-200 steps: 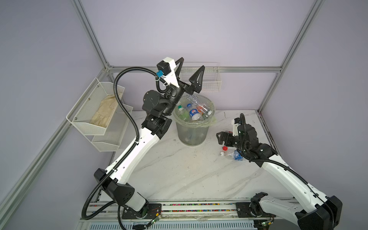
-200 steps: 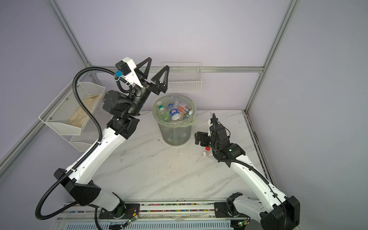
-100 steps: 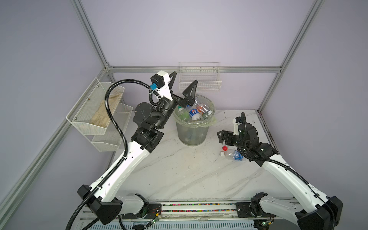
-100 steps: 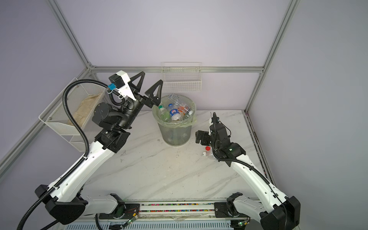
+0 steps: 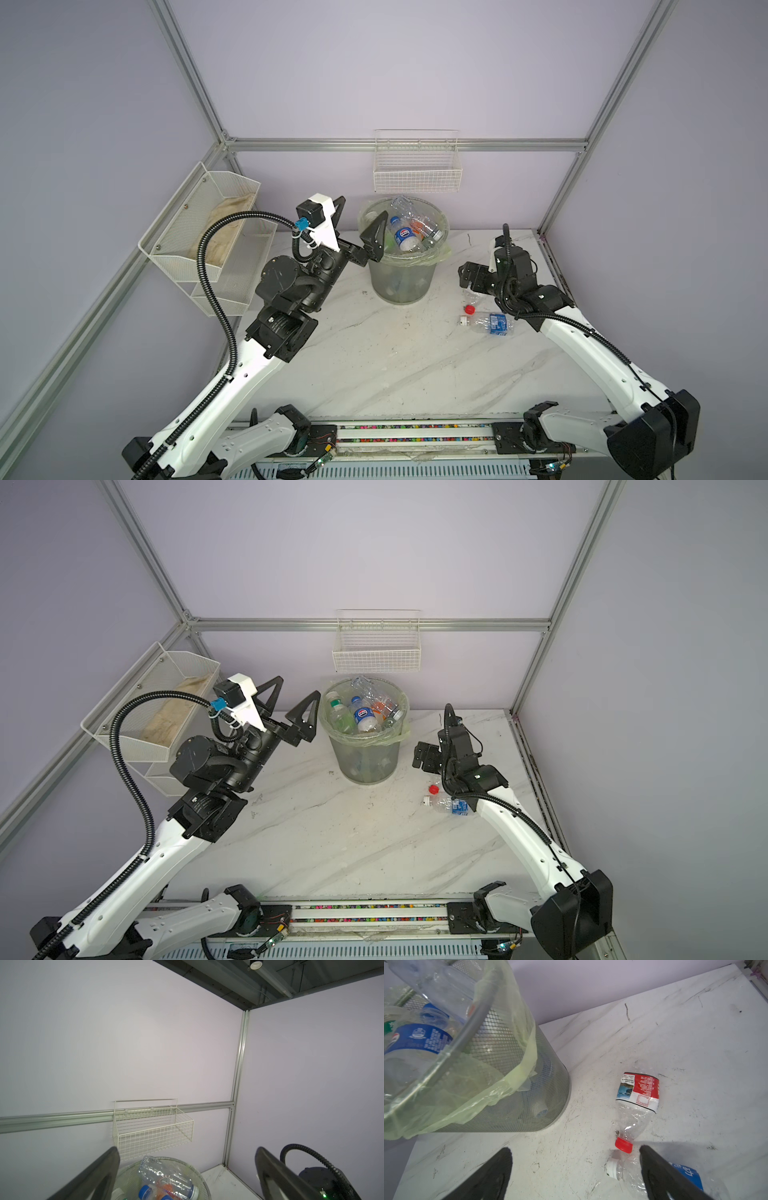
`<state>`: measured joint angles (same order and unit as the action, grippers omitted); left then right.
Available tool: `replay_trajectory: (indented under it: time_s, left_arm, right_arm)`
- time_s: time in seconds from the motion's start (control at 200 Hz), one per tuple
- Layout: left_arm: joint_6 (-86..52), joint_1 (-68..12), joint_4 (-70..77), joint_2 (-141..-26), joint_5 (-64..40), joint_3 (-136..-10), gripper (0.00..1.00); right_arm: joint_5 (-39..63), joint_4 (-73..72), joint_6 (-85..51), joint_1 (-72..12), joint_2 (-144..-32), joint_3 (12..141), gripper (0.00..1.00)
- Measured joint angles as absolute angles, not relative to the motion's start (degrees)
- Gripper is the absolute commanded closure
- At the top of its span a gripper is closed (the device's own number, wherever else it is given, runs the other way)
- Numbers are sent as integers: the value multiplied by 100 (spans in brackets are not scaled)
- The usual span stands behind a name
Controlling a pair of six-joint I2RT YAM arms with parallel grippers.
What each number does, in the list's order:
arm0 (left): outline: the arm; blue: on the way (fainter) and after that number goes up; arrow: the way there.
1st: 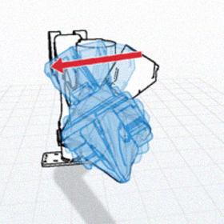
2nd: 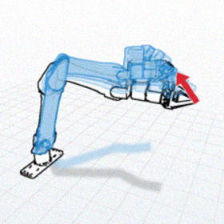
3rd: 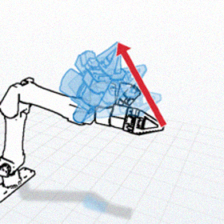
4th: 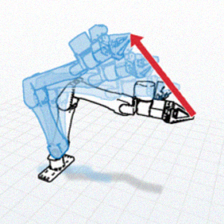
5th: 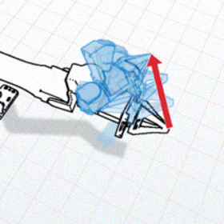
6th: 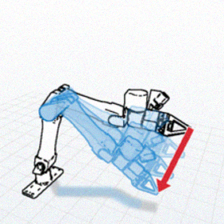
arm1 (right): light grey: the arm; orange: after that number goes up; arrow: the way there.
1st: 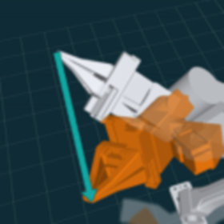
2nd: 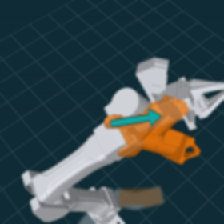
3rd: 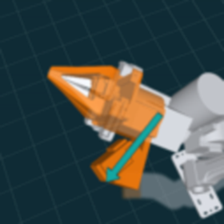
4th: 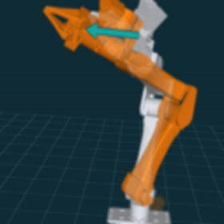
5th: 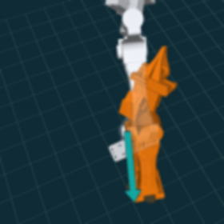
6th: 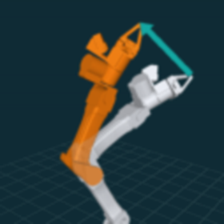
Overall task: Throw the plastic bottles in the bin
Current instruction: Pick up the plastic bottle from the top-right of the table.
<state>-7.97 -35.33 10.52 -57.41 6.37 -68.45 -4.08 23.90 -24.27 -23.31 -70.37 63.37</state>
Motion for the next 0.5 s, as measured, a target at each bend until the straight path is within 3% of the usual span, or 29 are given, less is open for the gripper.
replay_trajectory:
  time_s: [0.5]
  left_arm:
    - [-1090, -3540, 1, -4460, 1326, -5586, 0]
  right_arm:
    - [-263, 2464, -2519, -1549, -7975, 6674, 3]
